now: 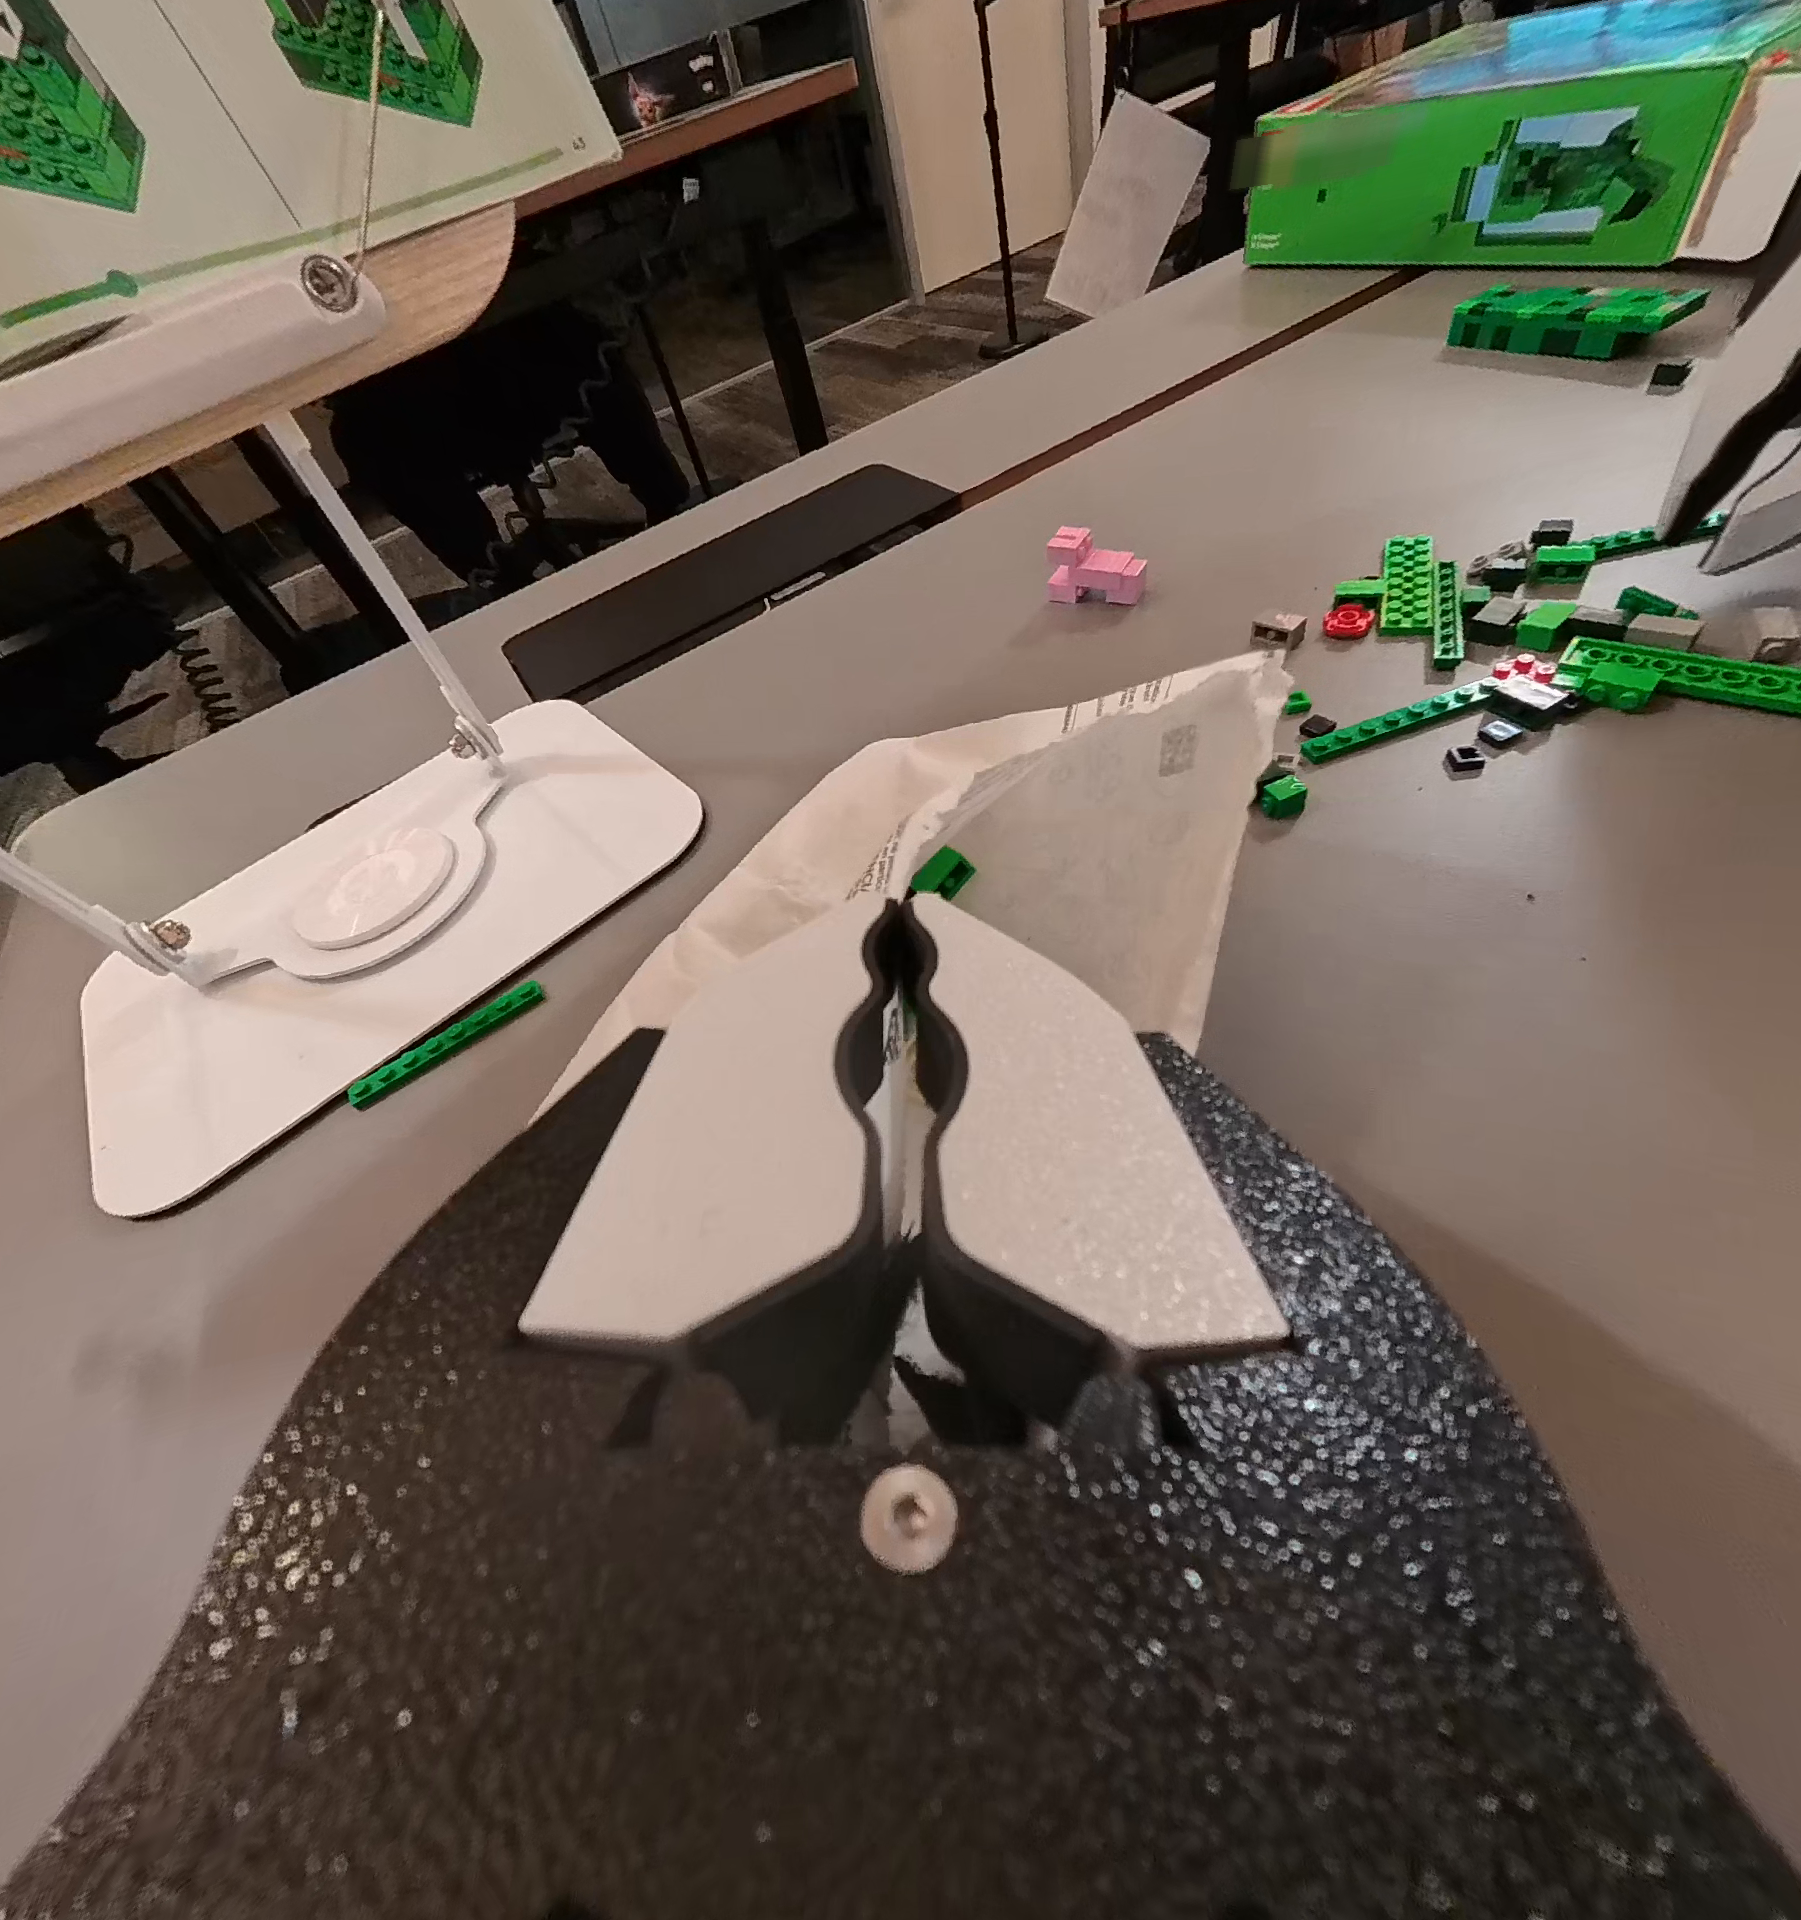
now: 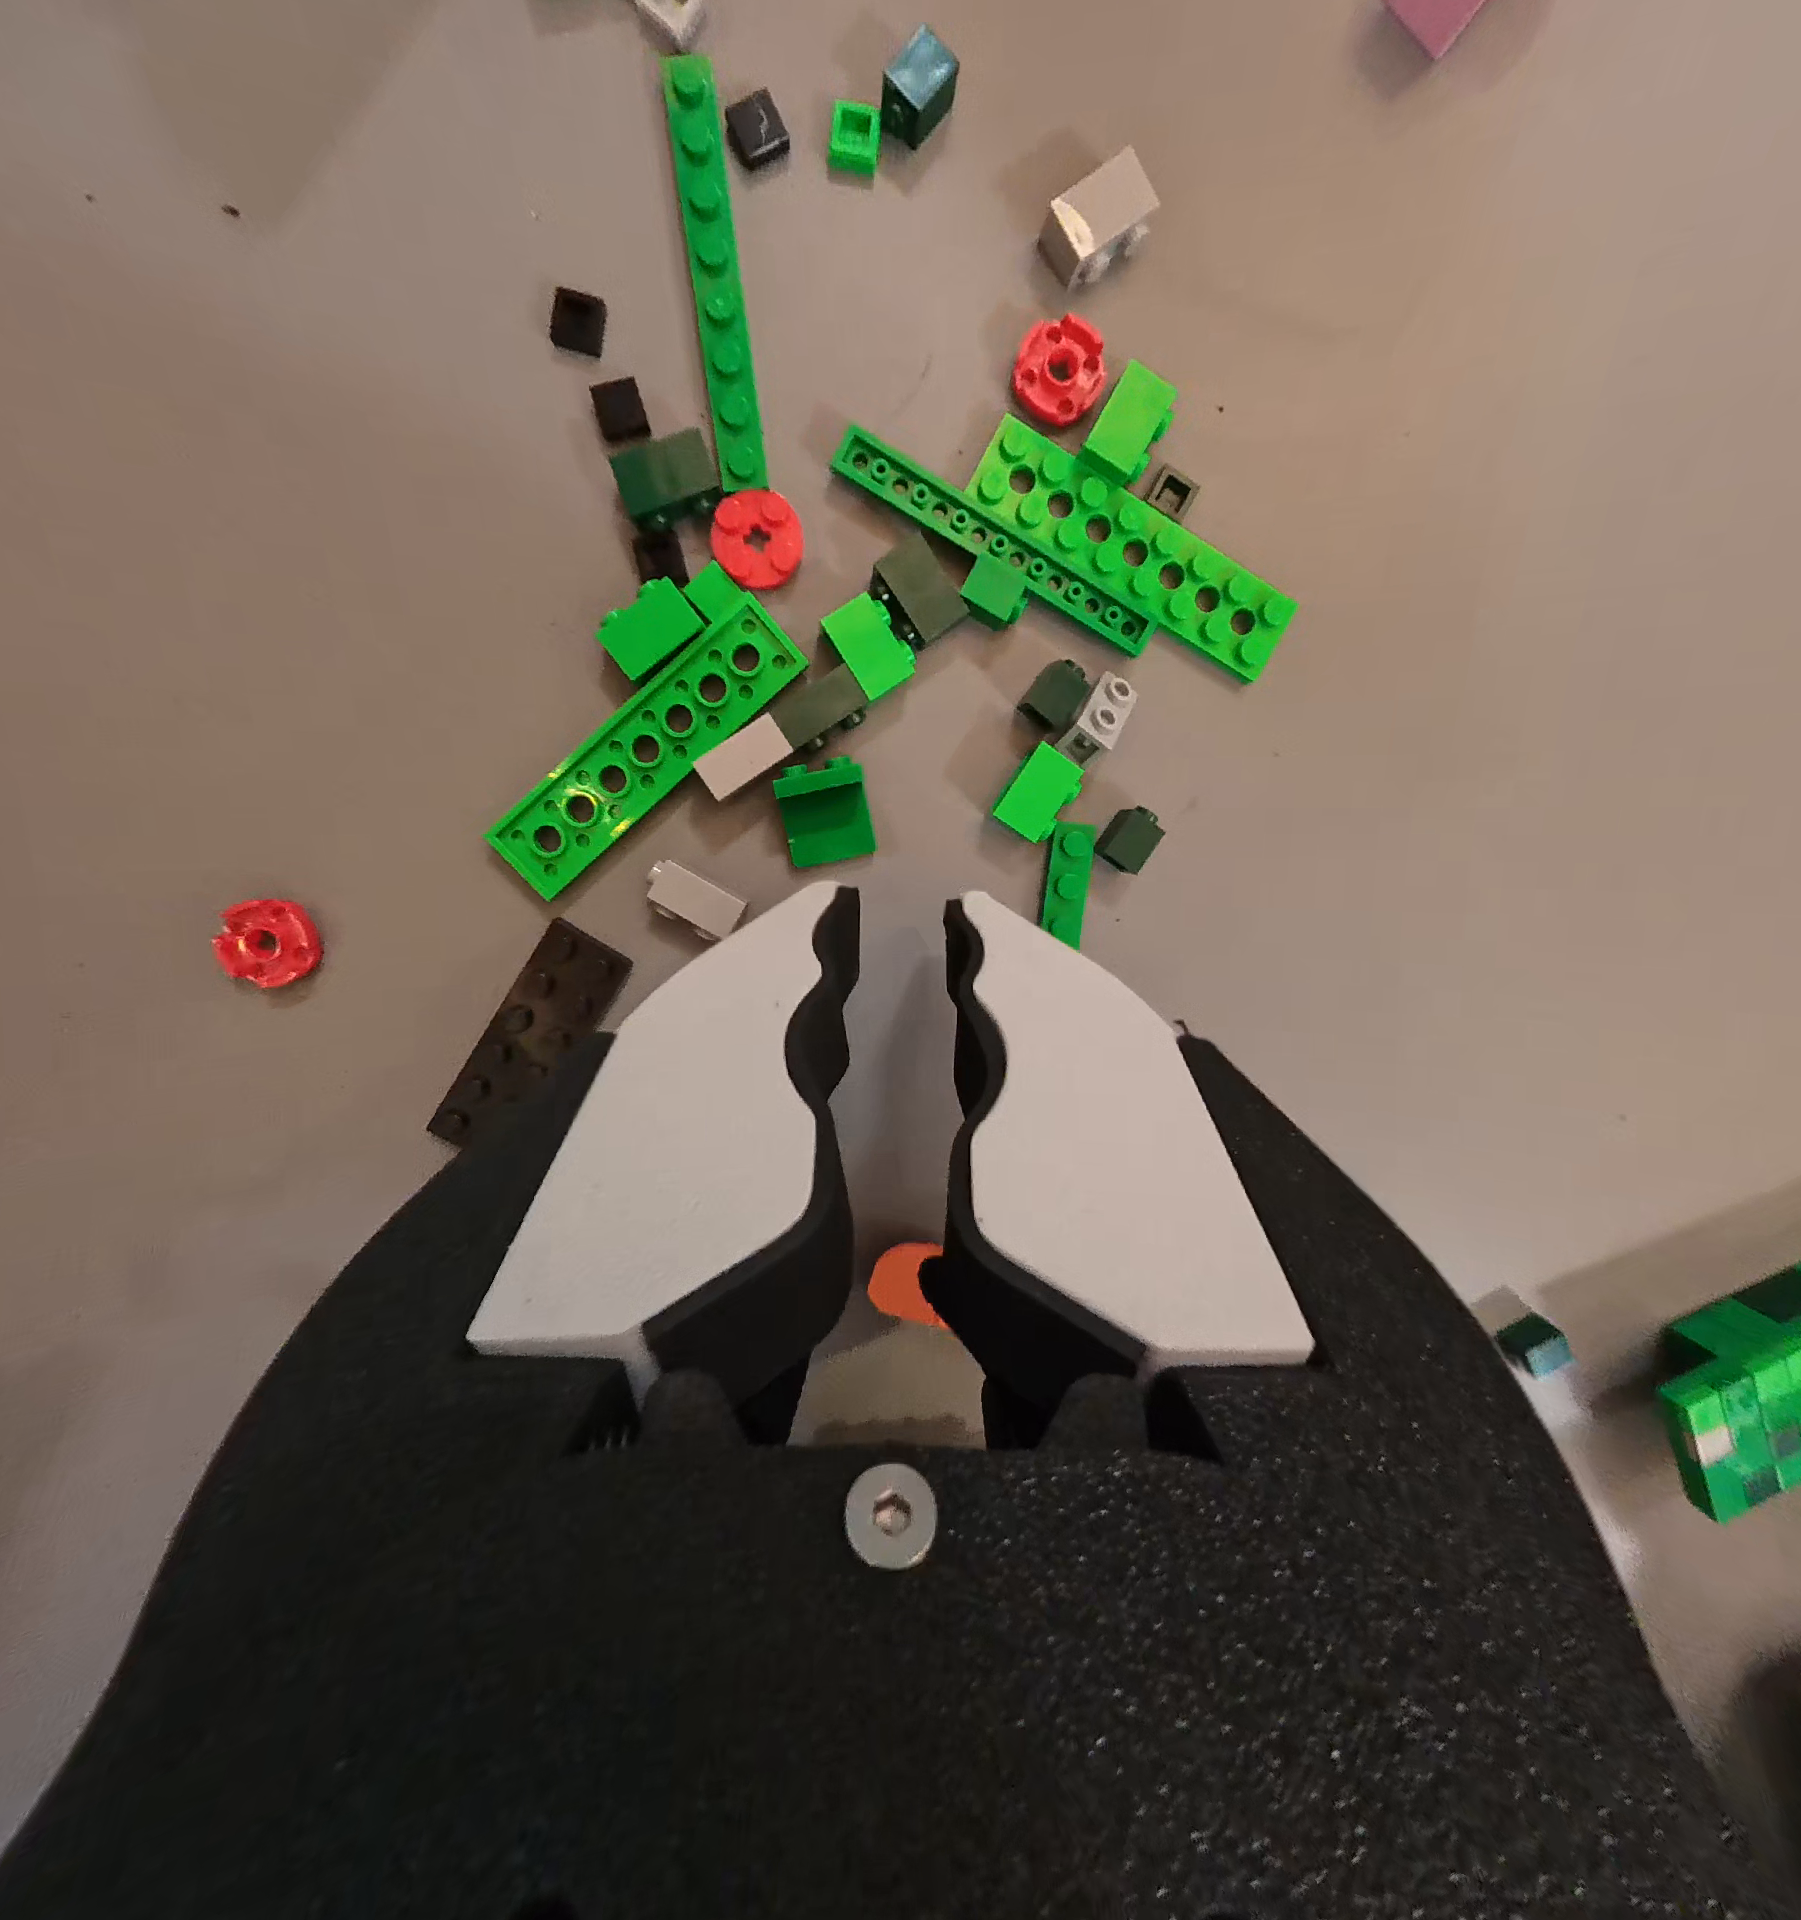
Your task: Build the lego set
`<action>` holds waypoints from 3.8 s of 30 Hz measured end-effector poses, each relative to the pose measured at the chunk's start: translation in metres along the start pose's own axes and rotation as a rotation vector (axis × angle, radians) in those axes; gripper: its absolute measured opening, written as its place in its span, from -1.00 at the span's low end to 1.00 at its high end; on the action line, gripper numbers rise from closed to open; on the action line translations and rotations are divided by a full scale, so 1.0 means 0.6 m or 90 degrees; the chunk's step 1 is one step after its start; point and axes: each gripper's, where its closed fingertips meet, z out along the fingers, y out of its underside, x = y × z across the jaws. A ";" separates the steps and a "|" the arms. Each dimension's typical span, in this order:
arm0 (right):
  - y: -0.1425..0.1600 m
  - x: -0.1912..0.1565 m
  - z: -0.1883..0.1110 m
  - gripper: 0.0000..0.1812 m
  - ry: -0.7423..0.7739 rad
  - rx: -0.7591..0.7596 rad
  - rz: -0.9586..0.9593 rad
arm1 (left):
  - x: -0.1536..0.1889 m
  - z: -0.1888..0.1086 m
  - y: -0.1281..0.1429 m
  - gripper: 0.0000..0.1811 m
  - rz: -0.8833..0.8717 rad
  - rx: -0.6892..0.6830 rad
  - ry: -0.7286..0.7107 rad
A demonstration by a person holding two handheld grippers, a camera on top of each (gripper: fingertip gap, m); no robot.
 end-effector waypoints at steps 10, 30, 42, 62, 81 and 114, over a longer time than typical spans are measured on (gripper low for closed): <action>0.026 0.032 -0.106 -0.84 0.113 0.056 0.121 | -0.002 -0.001 -0.001 -1.00 0.000 0.002 -0.002; 0.045 0.021 -0.208 -0.87 0.234 0.264 0.220 | 0.002 -0.001 -0.003 -1.00 0.009 0.010 -0.003; -0.098 -0.064 -0.080 -0.83 0.114 0.441 0.113 | -0.010 0.001 0.002 -1.00 0.025 0.038 -0.034; -0.099 -0.056 -0.067 -0.96 0.312 0.398 0.019 | -0.067 -0.026 -0.010 -1.00 0.053 0.059 -0.173; -0.129 -0.118 -0.052 -0.95 0.148 0.458 -0.008 | -0.133 -0.070 -0.018 -1.00 0.011 0.089 -0.272; -0.235 -0.130 0.080 -0.92 0.012 0.297 0.028 | -0.065 -0.018 -0.001 -1.00 0.092 0.067 -0.174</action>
